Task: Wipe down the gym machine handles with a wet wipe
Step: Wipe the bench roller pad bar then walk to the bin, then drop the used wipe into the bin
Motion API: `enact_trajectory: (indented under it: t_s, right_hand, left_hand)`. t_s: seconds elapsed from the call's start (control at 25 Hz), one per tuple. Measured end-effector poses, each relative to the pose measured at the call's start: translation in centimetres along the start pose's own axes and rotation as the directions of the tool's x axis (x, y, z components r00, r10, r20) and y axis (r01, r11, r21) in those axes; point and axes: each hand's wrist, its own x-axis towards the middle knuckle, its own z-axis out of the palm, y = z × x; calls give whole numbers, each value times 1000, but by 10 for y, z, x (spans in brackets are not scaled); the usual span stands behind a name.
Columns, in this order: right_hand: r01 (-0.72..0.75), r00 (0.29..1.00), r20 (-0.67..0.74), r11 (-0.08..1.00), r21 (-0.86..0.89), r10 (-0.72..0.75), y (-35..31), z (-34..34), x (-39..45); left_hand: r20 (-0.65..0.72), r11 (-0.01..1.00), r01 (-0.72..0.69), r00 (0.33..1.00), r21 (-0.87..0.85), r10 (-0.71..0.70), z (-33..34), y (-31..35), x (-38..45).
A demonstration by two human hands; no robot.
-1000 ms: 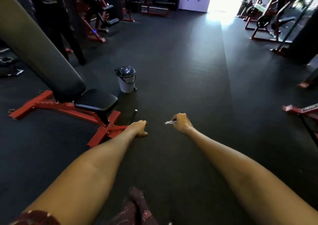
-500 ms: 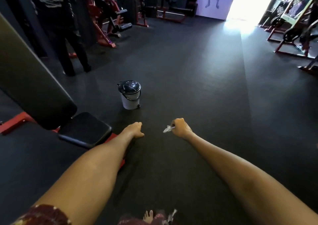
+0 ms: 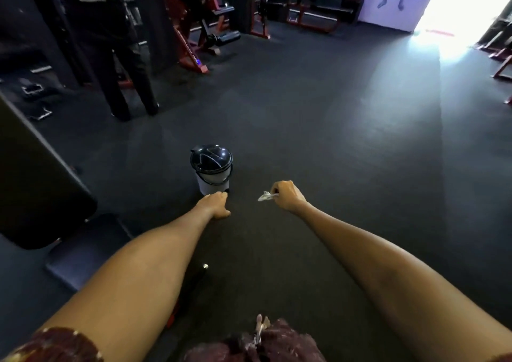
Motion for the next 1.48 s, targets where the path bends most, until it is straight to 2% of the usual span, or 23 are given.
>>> enact_trajectory:
  t_s: [0.16, 0.24, 0.36, 0.56, 0.88, 1.32, 1.48]
  right_hand:
    - [87, 995, 46, 996, -4, -87, 6, -21, 87]
    - [129, 987, 92, 992, 4, -129, 7, -18, 127]
    - [198, 966, 173, 980, -15, -193, 1, -9, 186]
    - [251, 945, 234, 965, -72, -228, -12, 2, 290]
    - [239, 944, 253, 967, -88, -210, -59, -3, 451]
    - [275, 892, 392, 959, -73, -226, -81, 32, 580]
    - [228, 882, 433, 973, -48, -185, -74, 44, 637]
  left_hand:
    - [-40, 995, 65, 997, -69, -68, -35, 4, 58]
    - [-1, 990, 115, 993, -84, -116, -45, -1, 82]
    - [40, 981, 178, 984, -81, -176, -55, -20, 129]
    - [6, 969, 195, 980, -151, -197, -87, -60, 220]
    - [26, 952, 234, 972, -200, -233, -153, -132, 334]
    - [156, 941, 287, 953, -181, -260, -175, -190, 420]
    - [188, 926, 327, 938, -189, -292, -189, -208, 467]
